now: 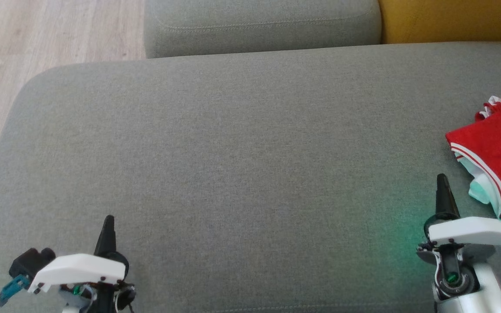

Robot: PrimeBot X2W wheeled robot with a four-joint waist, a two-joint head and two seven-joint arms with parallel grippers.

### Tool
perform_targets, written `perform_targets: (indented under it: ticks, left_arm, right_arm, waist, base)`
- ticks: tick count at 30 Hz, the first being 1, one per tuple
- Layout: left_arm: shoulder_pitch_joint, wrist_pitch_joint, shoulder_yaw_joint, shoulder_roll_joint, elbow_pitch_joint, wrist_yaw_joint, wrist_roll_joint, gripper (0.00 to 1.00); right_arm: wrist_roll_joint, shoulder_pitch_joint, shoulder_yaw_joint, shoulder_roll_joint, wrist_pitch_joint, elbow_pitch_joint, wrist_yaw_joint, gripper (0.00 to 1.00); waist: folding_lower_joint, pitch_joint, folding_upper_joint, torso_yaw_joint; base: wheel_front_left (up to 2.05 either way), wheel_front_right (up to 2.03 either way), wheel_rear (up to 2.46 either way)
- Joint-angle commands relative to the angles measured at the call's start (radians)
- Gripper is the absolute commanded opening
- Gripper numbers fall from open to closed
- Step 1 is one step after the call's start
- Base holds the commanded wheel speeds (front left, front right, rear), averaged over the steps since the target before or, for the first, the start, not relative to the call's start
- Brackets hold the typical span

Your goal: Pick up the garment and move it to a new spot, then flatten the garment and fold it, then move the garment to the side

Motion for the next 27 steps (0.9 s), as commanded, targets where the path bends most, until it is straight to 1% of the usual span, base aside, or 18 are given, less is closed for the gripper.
perform_targets:
  ticks: [1, 27]
  left_arm:
    - [-0.055, 0.007, 0.031, 0.014, -0.04, -0.013, -0.028, 0.0]
    - [-0.067, 0.08, 0.077, 0.017, -0.072, -0.063, -0.305, 0.0]
  right_arm:
    - [0.032, -0.025, 0.009, -0.005, 0.008, -0.044, -0.001, 0.0]
    - [0.329, 0.017, -0.016, -0.005, 0.08, -0.129, -0.001, 0.0]
  waist:
    - [0.0, -0.001, 0.0, 0.001]
    - [0.0, -0.014, 0.0, 0.009]
  base:
    - [0.0, 0.0, 0.0]
    - [0.0, 0.0, 0.0]
